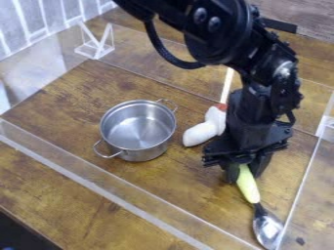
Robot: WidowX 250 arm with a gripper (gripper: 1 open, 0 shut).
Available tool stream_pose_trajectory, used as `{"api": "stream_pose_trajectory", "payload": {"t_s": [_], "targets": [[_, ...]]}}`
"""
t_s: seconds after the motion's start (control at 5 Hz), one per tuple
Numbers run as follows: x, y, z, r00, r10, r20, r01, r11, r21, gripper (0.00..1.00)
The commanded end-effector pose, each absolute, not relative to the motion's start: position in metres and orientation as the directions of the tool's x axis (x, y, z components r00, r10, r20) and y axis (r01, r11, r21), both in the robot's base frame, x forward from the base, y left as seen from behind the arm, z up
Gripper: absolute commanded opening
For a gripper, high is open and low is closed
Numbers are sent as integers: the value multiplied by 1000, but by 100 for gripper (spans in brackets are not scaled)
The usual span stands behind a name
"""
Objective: Move the green spoon to the left side of the table
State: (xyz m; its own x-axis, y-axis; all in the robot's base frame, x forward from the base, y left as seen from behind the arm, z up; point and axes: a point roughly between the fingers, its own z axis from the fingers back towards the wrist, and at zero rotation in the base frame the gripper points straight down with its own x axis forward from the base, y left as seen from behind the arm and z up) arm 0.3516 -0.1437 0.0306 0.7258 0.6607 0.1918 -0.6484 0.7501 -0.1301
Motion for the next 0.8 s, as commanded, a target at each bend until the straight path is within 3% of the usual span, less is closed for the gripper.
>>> {"api": "stream_pose_trajectory", "payload": {"t_s": [0.0, 0.6], "targets": [[367, -143, 50, 751, 629, 200, -602, 777, -183, 0], [370, -142, 49, 823, 537, 187, -506, 841, -191, 0]]}}
